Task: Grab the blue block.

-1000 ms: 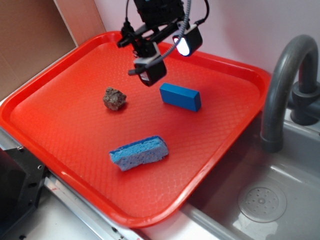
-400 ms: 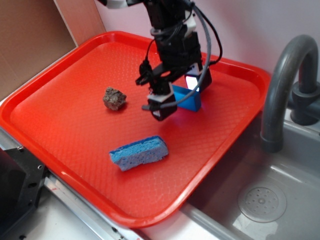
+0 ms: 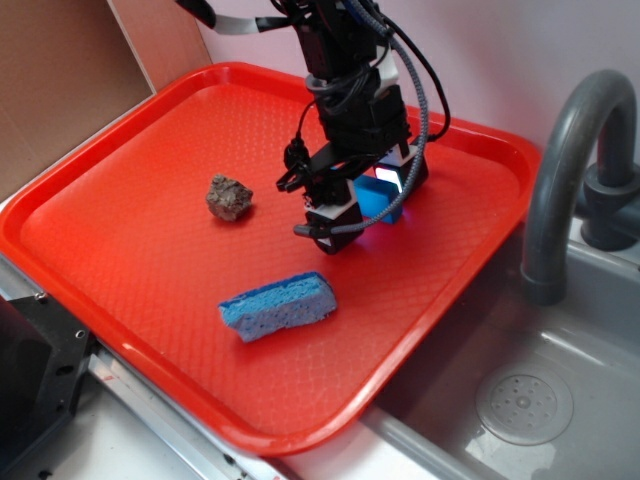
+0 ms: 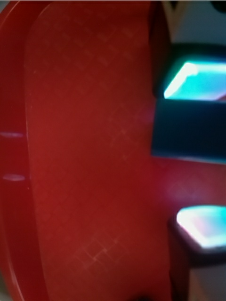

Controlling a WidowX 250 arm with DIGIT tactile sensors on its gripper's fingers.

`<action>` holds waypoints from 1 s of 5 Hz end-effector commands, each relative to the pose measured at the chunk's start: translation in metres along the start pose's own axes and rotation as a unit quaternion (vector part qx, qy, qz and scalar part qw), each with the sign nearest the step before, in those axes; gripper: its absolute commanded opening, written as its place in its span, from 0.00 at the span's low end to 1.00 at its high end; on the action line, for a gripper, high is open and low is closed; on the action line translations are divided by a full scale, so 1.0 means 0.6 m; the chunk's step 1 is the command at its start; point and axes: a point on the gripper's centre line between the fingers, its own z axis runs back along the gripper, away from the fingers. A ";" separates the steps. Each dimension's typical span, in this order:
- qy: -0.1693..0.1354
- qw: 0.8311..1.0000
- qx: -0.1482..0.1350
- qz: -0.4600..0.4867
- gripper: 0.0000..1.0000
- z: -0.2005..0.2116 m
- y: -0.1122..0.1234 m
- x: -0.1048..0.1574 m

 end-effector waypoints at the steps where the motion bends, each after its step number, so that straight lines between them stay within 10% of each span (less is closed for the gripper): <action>1: 0.009 1.000 0.018 0.000 0.00 0.018 -0.035 0.024; 3: 0.038 0.982 0.076 0.168 0.00 0.135 -0.036 0.001; 5: 0.111 0.898 0.153 0.396 0.00 0.256 -0.063 -0.049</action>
